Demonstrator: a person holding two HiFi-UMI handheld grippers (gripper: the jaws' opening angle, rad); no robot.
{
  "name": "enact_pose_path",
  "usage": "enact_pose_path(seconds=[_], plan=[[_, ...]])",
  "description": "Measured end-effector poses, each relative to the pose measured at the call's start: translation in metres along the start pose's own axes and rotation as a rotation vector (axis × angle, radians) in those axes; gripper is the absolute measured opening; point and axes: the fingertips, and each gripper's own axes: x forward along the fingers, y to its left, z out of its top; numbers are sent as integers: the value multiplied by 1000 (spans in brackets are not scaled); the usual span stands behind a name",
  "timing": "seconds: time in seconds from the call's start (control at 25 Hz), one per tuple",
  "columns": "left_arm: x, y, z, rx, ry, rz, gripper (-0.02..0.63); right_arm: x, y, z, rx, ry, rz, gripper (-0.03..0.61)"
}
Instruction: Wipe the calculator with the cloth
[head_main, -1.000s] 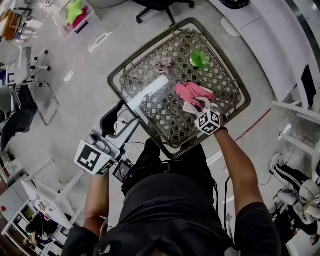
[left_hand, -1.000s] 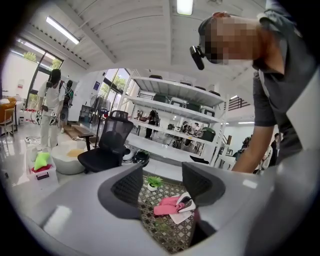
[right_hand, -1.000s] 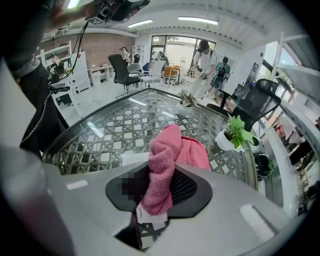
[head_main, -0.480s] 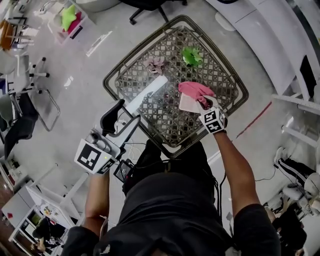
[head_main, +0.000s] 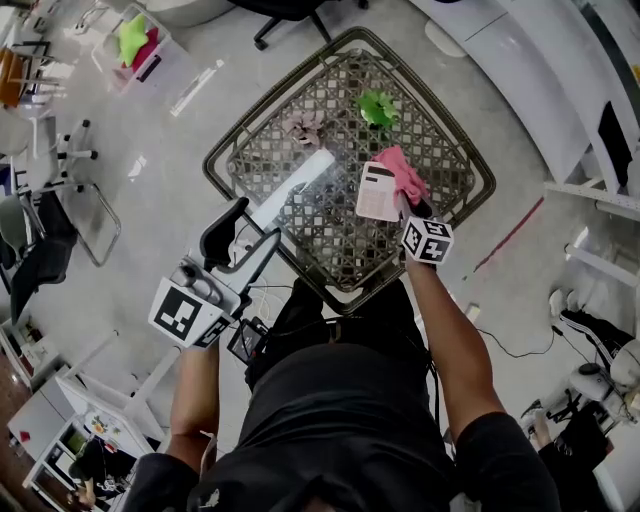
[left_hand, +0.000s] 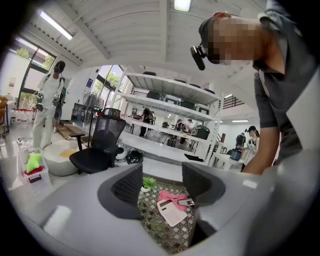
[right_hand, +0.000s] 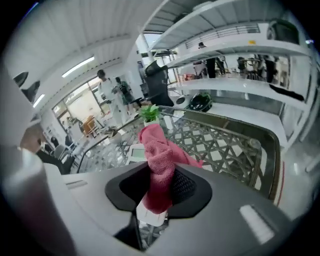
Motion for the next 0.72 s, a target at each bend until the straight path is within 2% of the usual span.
enact_pose_path(seconds=[0.12,0.28,0.72], plan=[[-3,3,1,32,-22,5,288,1,-1,0,99,-18,-24,95],[-9,3,-1,18,-17,13,288,3,4,-4,176,-27,-33,95],[-30,11,-7,19,-32,42,288,19,54,-14,130,3,25,95]])
